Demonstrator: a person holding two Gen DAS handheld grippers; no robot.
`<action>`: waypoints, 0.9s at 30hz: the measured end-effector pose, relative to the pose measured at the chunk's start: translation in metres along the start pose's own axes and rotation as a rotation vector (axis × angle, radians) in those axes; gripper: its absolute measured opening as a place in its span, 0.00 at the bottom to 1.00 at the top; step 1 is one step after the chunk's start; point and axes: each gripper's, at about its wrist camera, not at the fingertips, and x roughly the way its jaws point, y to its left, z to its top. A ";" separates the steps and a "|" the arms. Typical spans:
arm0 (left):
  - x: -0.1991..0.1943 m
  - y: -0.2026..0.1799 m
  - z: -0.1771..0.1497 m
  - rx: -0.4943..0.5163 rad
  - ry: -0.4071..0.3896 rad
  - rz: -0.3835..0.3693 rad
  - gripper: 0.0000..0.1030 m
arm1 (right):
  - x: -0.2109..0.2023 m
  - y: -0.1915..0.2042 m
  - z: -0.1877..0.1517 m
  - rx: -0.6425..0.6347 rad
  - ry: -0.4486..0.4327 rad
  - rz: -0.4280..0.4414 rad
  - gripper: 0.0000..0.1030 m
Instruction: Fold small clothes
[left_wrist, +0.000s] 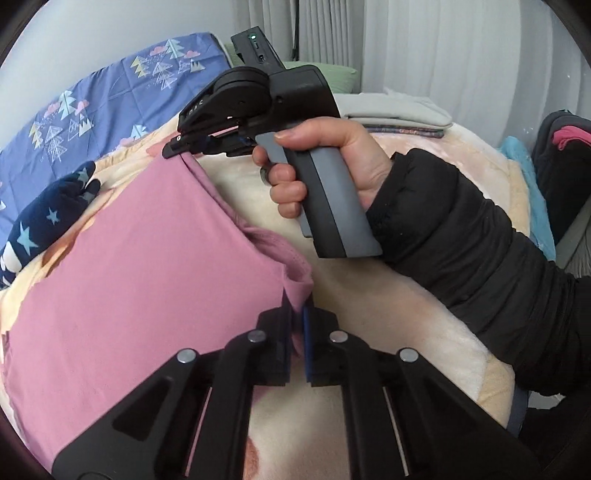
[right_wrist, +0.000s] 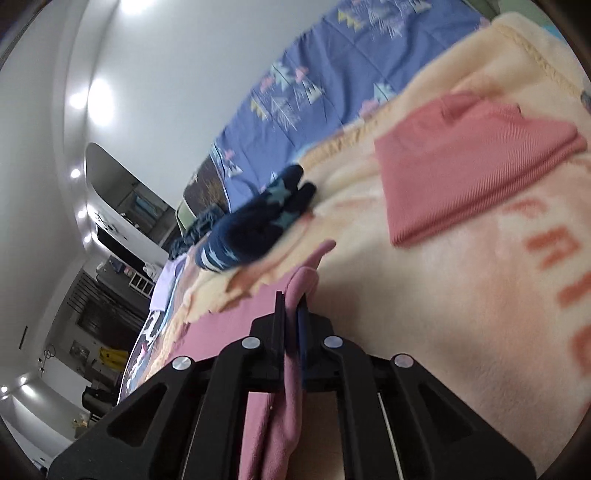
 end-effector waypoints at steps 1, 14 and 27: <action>0.003 -0.001 -0.002 0.009 0.009 0.001 0.04 | 0.003 -0.003 0.000 0.006 0.009 -0.014 0.05; 0.030 0.004 -0.015 0.003 0.064 -0.063 0.06 | 0.008 -0.019 0.000 0.056 0.154 -0.027 0.55; 0.035 0.009 -0.018 -0.027 0.047 -0.155 0.06 | 0.022 0.010 -0.006 -0.160 0.020 -0.127 0.08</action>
